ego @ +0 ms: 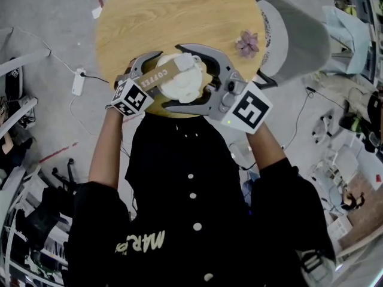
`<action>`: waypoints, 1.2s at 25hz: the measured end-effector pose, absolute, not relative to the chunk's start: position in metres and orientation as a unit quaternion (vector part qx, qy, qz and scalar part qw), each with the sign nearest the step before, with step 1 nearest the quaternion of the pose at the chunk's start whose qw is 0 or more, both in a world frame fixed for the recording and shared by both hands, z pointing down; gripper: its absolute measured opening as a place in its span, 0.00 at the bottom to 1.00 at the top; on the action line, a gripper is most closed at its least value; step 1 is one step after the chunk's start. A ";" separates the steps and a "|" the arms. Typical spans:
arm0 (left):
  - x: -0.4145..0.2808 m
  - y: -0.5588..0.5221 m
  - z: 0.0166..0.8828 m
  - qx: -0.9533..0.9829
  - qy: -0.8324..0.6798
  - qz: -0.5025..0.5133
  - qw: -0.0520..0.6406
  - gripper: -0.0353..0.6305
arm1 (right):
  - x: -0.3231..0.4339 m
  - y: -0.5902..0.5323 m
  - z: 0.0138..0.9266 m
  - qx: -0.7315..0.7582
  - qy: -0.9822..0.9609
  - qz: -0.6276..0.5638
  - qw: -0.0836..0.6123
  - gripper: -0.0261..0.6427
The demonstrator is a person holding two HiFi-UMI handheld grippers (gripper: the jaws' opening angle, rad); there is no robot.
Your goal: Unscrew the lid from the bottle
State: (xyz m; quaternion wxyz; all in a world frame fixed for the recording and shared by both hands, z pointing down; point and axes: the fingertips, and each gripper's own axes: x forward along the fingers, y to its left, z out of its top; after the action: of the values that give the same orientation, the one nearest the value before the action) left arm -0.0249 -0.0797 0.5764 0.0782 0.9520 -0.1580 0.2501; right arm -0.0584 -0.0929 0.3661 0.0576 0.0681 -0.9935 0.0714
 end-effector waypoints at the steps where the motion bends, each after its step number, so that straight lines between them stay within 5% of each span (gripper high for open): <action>1: -0.028 -0.079 0.575 0.949 -0.165 0.254 0.084 0.63 | -0.058 -0.092 0.355 0.072 -0.994 0.070 0.051 0.74; 18: -0.085 -0.037 0.472 0.915 -0.266 0.286 0.099 0.61 | -0.005 -0.100 0.211 0.186 -0.979 0.077 -0.008 0.74; 25: -0.117 -0.041 0.383 0.881 -0.414 0.213 0.085 0.10 | 0.036 -0.100 0.180 0.255 -0.965 0.055 -0.023 0.74; 30: -0.131 -0.037 0.323 0.853 -0.485 0.178 0.073 0.06 | 0.071 -0.102 0.174 0.309 -0.949 0.036 -0.039 0.74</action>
State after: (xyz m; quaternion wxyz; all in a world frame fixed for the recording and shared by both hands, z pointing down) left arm -0.1315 -0.0375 0.3235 0.0735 0.8534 -0.4846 0.1775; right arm 0.0706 -0.1024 0.1739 -0.0395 0.3095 -0.9494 0.0357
